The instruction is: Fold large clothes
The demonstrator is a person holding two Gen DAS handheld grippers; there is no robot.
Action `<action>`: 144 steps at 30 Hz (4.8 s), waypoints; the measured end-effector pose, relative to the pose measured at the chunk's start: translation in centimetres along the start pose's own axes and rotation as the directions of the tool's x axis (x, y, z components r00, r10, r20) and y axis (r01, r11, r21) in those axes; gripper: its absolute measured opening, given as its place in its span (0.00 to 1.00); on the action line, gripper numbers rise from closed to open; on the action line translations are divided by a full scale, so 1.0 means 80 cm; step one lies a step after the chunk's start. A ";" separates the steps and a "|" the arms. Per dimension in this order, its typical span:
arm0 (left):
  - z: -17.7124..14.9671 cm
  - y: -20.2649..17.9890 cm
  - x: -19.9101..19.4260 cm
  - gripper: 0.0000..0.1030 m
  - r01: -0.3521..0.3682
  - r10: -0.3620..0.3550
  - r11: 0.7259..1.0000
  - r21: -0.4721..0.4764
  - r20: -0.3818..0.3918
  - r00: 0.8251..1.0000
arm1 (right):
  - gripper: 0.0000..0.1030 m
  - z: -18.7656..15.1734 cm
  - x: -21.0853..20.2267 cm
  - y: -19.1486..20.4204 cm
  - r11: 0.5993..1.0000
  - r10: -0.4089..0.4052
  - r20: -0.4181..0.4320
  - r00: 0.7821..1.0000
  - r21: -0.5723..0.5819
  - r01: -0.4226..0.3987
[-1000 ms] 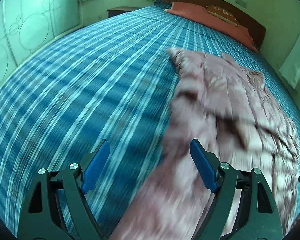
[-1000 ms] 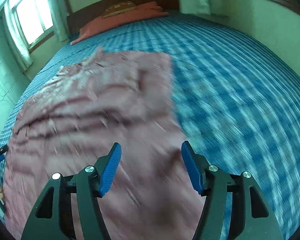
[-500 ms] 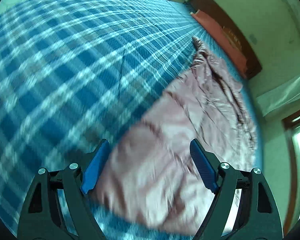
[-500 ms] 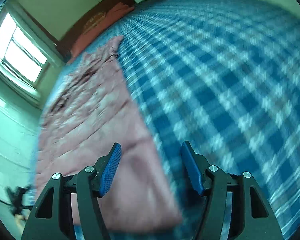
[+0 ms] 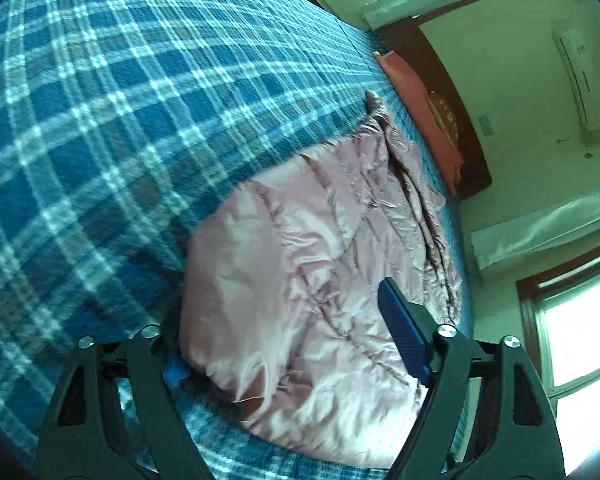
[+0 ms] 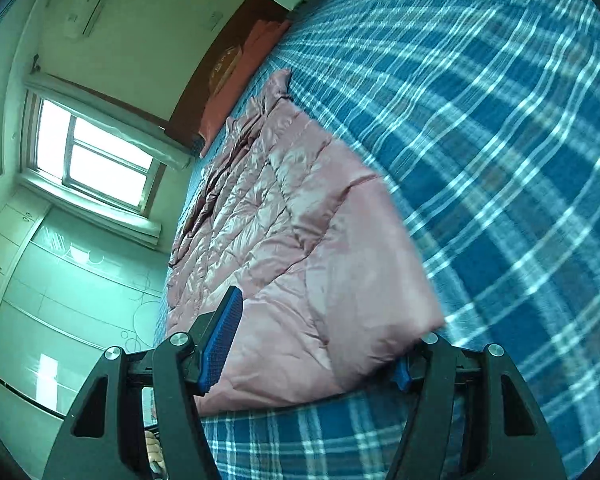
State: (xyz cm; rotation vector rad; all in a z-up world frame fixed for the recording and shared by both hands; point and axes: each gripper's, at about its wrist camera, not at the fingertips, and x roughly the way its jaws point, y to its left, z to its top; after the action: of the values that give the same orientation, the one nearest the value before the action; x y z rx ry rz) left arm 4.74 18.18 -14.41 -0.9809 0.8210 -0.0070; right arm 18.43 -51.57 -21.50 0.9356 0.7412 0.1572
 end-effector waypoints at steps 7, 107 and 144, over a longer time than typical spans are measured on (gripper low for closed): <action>-0.010 -0.012 0.015 0.63 -0.023 0.024 0.998 0.057 -0.015 1.000 | 0.44 0.002 0.020 0.012 1.000 -0.012 0.023 1.000 0.004 0.012; 0.256 -0.272 0.294 0.60 -0.025 0.037 0.918 0.395 -0.024 0.999 | 0.58 0.341 0.291 0.156 0.990 0.042 0.018 0.999 -0.139 -0.039; 0.270 -0.255 0.401 0.72 -0.259 0.284 0.822 0.507 0.030 0.958 | 0.63 0.349 0.439 0.184 0.837 -0.367 -0.062 0.928 -0.457 0.300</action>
State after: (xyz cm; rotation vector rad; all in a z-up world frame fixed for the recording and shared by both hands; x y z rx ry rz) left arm 47.82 10.71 -12.80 -0.3584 0.9356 -0.0001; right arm 65.18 -46.50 -17.66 0.3516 0.9484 0.0789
